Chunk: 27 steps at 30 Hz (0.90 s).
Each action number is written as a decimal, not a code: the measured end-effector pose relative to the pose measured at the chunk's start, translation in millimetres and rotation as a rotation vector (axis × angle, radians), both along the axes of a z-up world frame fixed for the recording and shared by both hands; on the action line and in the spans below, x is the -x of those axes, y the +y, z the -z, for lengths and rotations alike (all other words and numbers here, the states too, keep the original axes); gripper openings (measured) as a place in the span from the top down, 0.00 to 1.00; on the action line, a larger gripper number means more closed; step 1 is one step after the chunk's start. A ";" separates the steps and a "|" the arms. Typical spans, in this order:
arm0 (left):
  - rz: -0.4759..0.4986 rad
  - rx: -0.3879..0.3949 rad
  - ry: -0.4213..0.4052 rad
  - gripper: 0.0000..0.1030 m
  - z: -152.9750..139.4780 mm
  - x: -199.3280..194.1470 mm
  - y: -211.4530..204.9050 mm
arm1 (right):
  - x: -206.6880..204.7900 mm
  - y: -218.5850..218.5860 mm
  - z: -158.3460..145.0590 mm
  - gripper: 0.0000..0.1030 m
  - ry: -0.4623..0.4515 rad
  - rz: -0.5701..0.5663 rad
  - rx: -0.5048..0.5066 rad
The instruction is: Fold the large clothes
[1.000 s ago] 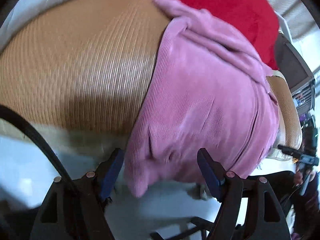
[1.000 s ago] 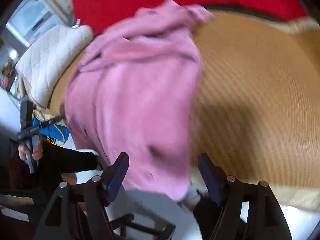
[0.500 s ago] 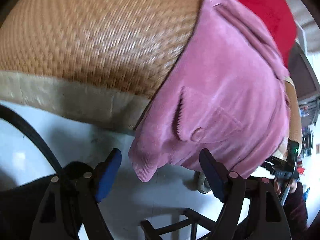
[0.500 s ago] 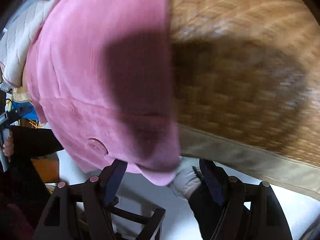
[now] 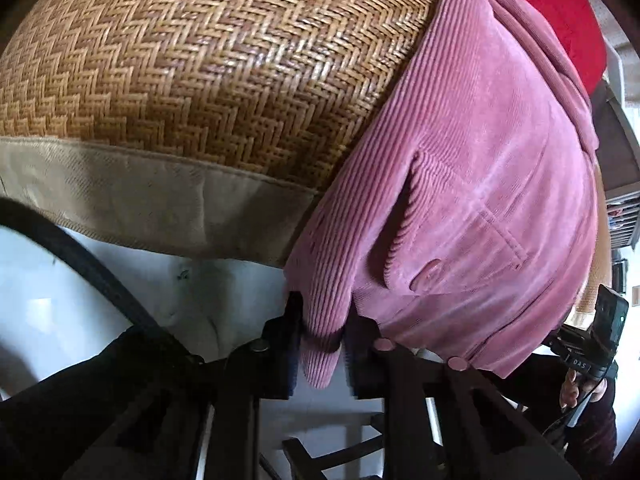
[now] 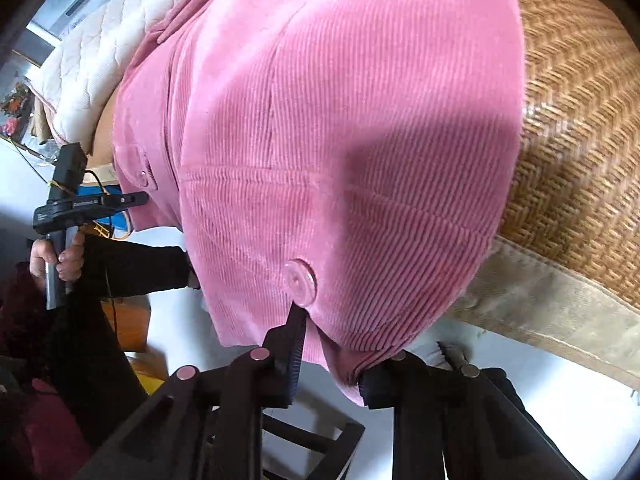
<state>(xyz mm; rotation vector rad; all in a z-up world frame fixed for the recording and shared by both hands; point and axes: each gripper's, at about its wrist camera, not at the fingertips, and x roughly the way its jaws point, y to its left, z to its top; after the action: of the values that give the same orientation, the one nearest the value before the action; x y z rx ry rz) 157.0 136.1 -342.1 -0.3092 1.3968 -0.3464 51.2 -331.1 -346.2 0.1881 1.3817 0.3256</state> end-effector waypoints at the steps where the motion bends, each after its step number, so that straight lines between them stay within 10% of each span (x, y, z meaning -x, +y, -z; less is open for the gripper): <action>1: 0.000 -0.008 0.008 0.50 -2.9 -2.5 -1.9 | -2.7 -3.5 2.8 0.73 0.019 0.026 -0.007; 4: -0.004 -0.033 -0.017 0.49 -6.2 -1.4 -8.2 | -9.1 -1.2 5.3 0.76 0.026 0.042 -0.025; 6: 0.012 -0.023 -0.016 0.94 -8.6 1.6 -15.5 | -3.6 7.7 -8.8 0.87 0.000 -0.020 0.014; 17: 0.119 0.307 -0.303 0.96 -144.2 12.4 -26.2 | -0.9 18.4 -158.9 0.93 -0.338 -0.102 -0.008; 27: 0.006 0.406 -0.445 0.96 -235.2 -133.0 -30.6 | -113.9 -14.5 -220.8 0.93 -0.587 0.149 -0.111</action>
<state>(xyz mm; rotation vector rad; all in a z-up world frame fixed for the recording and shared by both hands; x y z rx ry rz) 290.0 105.5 -107.0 -0.5241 0.8836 -0.6633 165.1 -345.6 -125.4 0.2616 0.7654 0.3016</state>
